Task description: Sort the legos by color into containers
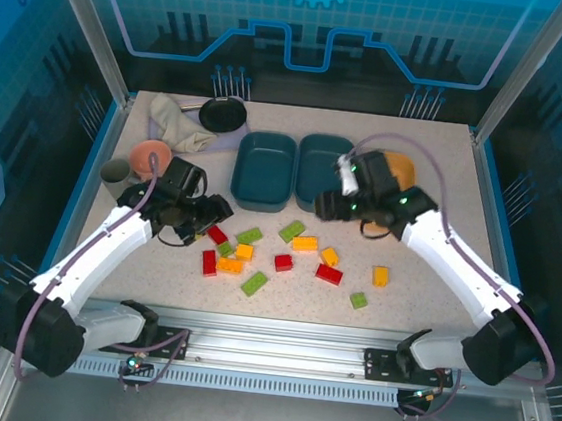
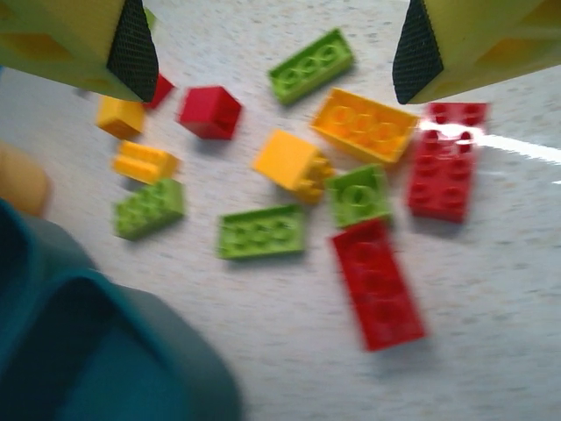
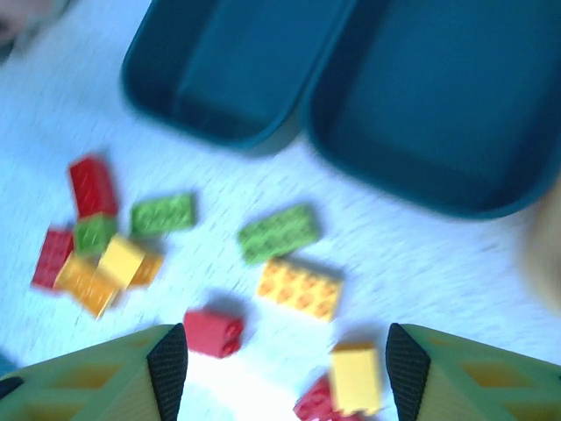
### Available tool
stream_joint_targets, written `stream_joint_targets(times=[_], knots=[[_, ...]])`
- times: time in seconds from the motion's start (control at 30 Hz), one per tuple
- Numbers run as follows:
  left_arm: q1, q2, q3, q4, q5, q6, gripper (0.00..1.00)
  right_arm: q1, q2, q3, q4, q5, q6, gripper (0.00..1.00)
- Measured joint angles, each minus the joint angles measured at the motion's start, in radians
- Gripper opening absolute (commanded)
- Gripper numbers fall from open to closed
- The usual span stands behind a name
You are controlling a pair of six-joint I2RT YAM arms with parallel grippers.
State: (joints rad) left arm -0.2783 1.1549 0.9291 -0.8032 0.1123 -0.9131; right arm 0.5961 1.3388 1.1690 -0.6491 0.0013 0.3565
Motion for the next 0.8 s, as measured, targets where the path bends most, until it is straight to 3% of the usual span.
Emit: stream_joint_targets(times=[0.13,0.27,0.6,0.8], knots=[[0.079,0.048,-0.052,0.003,0.006,0.019,0.70,0.122,-0.003,-0.132,0.073,-0.010,0.031,0.65],[0.108,0.155,-0.063,0.060,0.015,0.056,0.71,0.192,0.023,-0.144,0.118,-0.013,0.047,0.65],[0.109,0.301,-0.091,0.237,0.068,0.081,0.72,0.203,0.069,-0.129,0.142,-0.010,0.066,0.65],[0.037,0.341,-0.122,0.292,0.068,0.074,0.68,0.201,0.077,-0.108,0.142,-0.010,0.066,0.64]])
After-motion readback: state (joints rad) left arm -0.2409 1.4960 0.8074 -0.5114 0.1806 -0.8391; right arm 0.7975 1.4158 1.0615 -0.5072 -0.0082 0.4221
